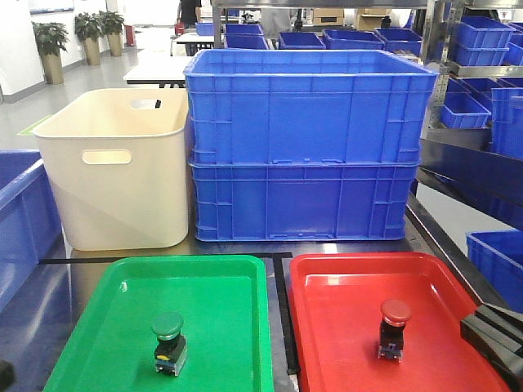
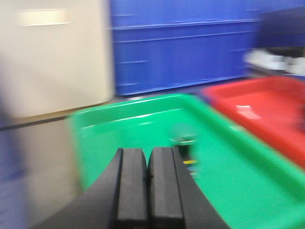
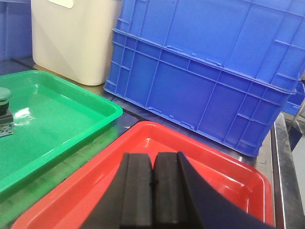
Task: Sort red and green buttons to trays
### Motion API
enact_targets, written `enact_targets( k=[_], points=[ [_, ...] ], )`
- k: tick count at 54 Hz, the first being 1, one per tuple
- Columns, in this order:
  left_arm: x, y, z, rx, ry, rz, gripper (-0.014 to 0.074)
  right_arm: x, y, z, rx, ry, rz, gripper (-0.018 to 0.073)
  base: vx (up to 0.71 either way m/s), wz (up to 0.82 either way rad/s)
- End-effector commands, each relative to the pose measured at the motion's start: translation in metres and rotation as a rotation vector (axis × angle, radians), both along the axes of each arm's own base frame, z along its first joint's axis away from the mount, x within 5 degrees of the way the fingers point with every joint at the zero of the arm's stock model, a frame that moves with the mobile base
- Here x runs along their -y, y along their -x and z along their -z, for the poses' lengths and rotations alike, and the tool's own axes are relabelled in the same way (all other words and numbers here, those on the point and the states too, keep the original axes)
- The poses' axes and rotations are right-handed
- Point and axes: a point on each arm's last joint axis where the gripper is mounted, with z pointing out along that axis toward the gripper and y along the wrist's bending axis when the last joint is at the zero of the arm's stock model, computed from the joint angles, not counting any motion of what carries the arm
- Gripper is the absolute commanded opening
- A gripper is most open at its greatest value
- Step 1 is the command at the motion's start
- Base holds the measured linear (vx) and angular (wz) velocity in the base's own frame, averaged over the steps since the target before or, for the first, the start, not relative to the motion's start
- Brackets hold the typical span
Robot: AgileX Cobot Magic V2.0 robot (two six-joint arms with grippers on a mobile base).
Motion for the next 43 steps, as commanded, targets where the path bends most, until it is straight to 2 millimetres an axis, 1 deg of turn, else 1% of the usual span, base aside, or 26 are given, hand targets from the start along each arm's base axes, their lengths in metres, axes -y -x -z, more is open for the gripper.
enact_targets(
  k=[1,3,5,9,12,15,19,23,24,27,29,37,43],
  points=[
    [-0.003,-0.002,-0.011,0.057,-0.045,-0.038,-0.0006,0.0,0.0,-0.012,0.036,-0.03,-0.006,-0.0012,0.0,0.0],
    [-0.005,-0.003,-0.011,0.059,-0.043,-0.054,-0.0006,0.0,0.0,-0.012,0.036,-0.03,-0.006,-0.0012,0.0,0.0],
    [-0.006,-0.003,-0.011,0.074,-0.083,-0.063,-0.0006,0.0,0.0,-0.012,0.036,-0.03,-0.006,-0.0012,0.0,0.0],
    [-0.009,-0.002,-0.013,0.09,-0.069,-0.096,-0.0006,0.0,0.0,-0.012,0.036,-0.03,-0.006,-0.0012,0.0,0.0],
    [-0.013,0.005,-0.015,0.149,-0.083,-0.121,-0.0006,0.0,0.0,-0.012,0.036,-0.03,-0.006,-0.0012,0.0,0.0],
    [-0.02,0.018,-0.016,0.242,-0.066,-0.163,-0.0004,0.0,0.0,-0.012,0.036,-0.03,-0.006,-0.0012,0.0,0.0],
    [-0.03,0.035,-0.004,0.35,-0.058,-0.222,-0.0004,0.0,0.0,-0.012,0.036,-0.03,-0.005,-0.0012,0.0,0.0],
    [-0.035,0.049,0.02,0.401,-0.094,-0.255,-0.0004,0.0,0.0,-0.012,0.036,-0.03,-0.005,-0.0012,0.0,0.0],
    [-0.036,0.052,0.023,0.416,-0.105,-0.258,-0.0004,0.0,0.0,-0.012,0.036,-0.03,-0.005,-0.0012,0.0,0.01],
    [-0.036,0.057,0.037,0.423,-0.128,-0.262,-0.0004,0.0,0.0,-0.012,0.036,-0.03,-0.005,-0.0012,0.0,0.01],
    [-0.037,0.06,0.045,0.413,-0.106,-0.266,-0.0004,0.0,0.0,-0.012,0.036,-0.03,-0.005,-0.0012,0.0,0.0],
    [-0.039,0.068,0.059,0.287,-0.129,-0.3,-0.0004,0.0,0.0,-0.012,0.036,-0.03,-0.005,-0.0012,0.0,0.0],
    [-0.041,0.073,0.065,0.251,-0.148,-0.323,-0.0004,0.0,0.0,-0.012,0.036,-0.03,-0.005,-0.0012,0.0,0.0]
  ],
)
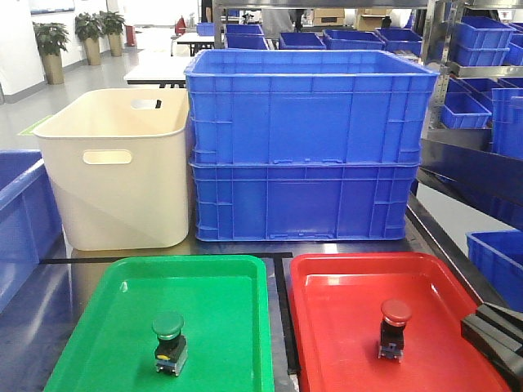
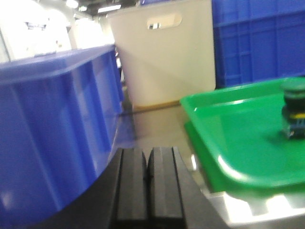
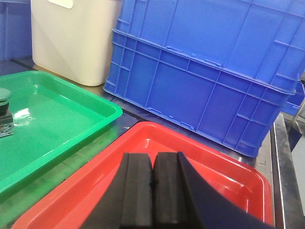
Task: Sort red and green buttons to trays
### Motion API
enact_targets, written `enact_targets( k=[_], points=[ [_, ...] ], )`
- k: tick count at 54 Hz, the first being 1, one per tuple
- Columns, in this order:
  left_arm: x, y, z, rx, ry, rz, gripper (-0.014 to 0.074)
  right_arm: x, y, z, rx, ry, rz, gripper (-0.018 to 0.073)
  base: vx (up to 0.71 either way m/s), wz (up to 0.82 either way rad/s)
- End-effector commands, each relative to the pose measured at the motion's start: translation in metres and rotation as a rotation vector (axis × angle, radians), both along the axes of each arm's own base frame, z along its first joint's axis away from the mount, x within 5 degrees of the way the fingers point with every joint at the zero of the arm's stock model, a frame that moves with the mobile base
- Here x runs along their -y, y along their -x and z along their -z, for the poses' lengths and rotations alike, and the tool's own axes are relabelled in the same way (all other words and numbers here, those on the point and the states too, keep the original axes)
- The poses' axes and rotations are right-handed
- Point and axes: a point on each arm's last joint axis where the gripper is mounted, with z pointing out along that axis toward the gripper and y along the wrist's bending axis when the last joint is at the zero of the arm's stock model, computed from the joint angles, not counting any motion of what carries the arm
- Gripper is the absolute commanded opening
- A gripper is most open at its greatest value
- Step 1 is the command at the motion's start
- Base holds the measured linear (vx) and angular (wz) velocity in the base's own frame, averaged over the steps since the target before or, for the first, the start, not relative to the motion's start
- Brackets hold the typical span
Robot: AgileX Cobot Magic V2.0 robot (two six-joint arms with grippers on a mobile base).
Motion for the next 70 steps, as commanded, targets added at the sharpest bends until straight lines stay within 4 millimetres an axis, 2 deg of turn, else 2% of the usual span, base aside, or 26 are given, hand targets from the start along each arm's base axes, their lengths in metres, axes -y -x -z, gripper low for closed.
enact_targets(
  k=[1,62,70],
  points=[
    [-0.0013,0.0035,-0.0104,0.057,0.005,-0.021,-0.0004,-0.0005,0.0003,-0.012,0.037,-0.03,-0.006,-0.0012,0.0,0.0],
    [-0.0013,0.0033,-0.0107,0.057,0.006,-0.021,-0.0004,-0.0003,0.0002,-0.0121,0.037,-0.032,-0.004,-0.0012,0.0,0.0],
    [-0.0013,0.0033,-0.0107,0.057,0.006,-0.021,-0.0004,0.0011,-0.0007,-0.0187,0.058,-0.212,0.025,-0.0012,0.0,0.0]
  ],
)
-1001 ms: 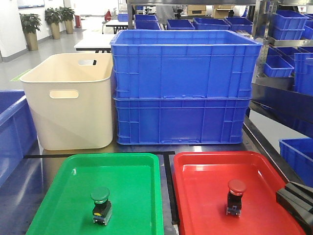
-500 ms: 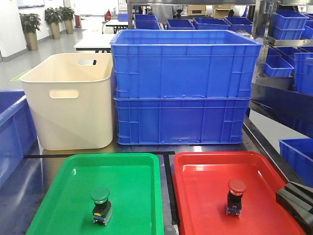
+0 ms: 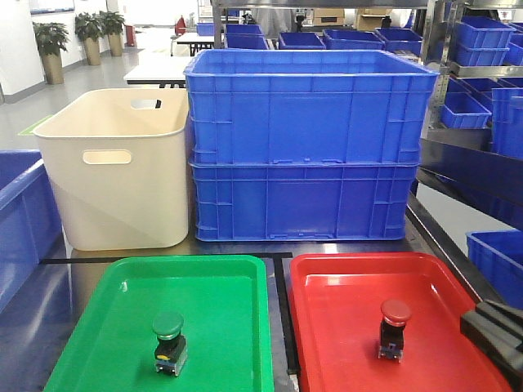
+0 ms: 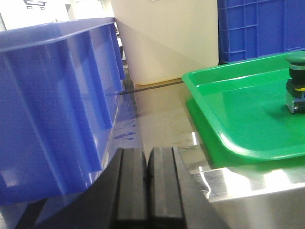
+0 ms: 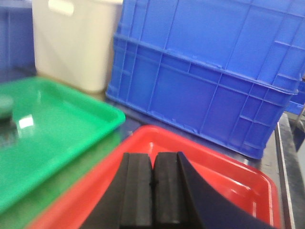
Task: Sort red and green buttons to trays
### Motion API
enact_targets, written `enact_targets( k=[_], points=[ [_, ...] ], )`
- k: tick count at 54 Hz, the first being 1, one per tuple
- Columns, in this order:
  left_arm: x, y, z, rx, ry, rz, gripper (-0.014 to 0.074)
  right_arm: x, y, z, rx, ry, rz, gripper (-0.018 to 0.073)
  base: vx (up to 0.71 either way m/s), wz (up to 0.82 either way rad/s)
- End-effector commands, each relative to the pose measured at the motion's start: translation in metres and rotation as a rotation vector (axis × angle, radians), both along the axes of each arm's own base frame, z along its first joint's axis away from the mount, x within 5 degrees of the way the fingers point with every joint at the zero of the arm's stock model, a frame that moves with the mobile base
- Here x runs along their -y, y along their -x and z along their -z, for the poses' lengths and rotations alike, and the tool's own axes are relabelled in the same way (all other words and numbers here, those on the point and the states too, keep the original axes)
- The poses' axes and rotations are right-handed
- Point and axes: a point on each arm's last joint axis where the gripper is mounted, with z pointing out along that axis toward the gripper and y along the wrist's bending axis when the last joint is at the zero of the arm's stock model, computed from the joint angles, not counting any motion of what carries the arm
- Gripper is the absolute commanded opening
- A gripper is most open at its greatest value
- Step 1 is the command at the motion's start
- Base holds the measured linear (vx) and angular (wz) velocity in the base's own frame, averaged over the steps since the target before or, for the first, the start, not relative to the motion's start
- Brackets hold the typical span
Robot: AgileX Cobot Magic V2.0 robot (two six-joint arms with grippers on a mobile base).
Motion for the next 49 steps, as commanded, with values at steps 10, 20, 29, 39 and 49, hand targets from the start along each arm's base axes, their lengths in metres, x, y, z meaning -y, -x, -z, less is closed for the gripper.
enact_targets(
  k=[10,20,29,39,49],
  points=[
    [-0.001,0.002,-0.016,0.111,0.015,-0.009,-0.0004,0.022,0.013,0.008,0.137,-0.214,0.252,-0.0012,0.0,0.0],
    [-0.001,0.002,-0.016,0.111,0.015,-0.009,-0.0004,0.034,0.057,0.05,0.172,-0.183,0.392,-0.0012,0.0,0.0],
    [-0.001,0.002,-0.016,0.111,0.015,-0.009,-0.0004,0.035,0.089,0.092,0.246,-0.203,0.395,-0.0012,0.0,0.0],
    [-0.001,0.002,-0.016,0.111,0.015,-0.009,-0.0004,0.038,0.1,0.106,0.16,-0.15,0.447,-0.0012,0.0,0.0],
    [-0.001,0.002,-0.016,0.112,0.015,-0.009,-0.0004,0.038,0.1,0.105,0.161,-0.151,0.448,-0.0012,0.0,0.0]
  ],
)
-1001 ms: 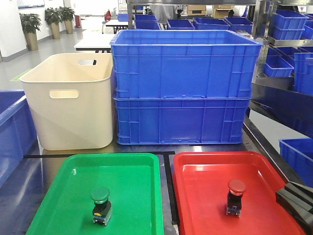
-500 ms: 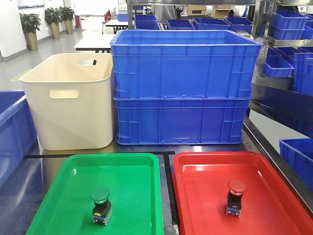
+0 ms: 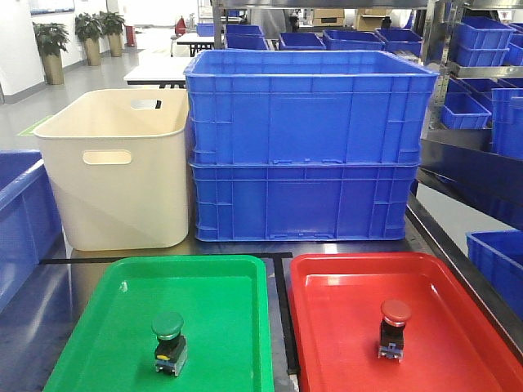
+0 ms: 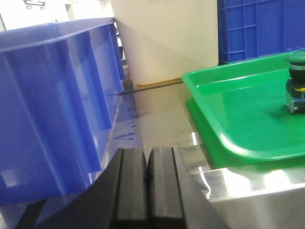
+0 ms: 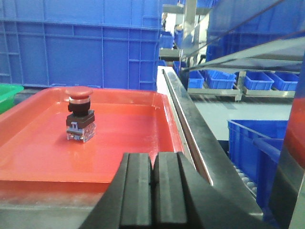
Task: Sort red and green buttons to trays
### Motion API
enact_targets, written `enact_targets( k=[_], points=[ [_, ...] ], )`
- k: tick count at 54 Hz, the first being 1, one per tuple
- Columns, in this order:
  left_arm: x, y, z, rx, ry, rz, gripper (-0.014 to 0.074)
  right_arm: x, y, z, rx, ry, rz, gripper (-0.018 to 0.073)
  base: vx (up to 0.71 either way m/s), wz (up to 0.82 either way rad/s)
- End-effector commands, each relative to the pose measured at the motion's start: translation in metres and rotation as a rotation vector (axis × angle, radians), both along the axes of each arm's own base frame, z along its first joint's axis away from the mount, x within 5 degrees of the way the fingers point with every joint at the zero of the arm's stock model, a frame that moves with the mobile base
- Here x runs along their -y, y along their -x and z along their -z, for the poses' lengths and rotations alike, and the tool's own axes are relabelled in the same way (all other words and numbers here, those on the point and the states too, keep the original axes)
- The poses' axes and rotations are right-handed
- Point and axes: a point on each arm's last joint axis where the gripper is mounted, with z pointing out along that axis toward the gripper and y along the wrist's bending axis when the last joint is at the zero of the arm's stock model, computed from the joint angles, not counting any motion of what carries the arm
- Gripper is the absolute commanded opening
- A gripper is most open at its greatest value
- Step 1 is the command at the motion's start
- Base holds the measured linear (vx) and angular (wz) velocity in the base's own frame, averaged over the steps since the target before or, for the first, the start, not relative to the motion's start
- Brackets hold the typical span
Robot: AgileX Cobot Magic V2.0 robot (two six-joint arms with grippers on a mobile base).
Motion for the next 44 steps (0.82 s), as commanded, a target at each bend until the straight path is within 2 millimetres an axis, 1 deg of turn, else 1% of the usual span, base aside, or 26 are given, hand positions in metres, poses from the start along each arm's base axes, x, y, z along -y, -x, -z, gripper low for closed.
enact_targets(
  k=[1,44],
  points=[
    [-0.0009,0.0024,-0.0162,0.113,0.016,-0.009,-0.0004,0.0003,0.0006,-0.0045,0.088,0.006,0.005,-0.0012,0.0,0.0],
    [-0.0009,0.0024,-0.0162,0.113,0.016,-0.009,-0.0004,0.0004,0.0007,-0.005,0.093,0.004,0.006,-0.0011,0.0,0.0]
  ],
)
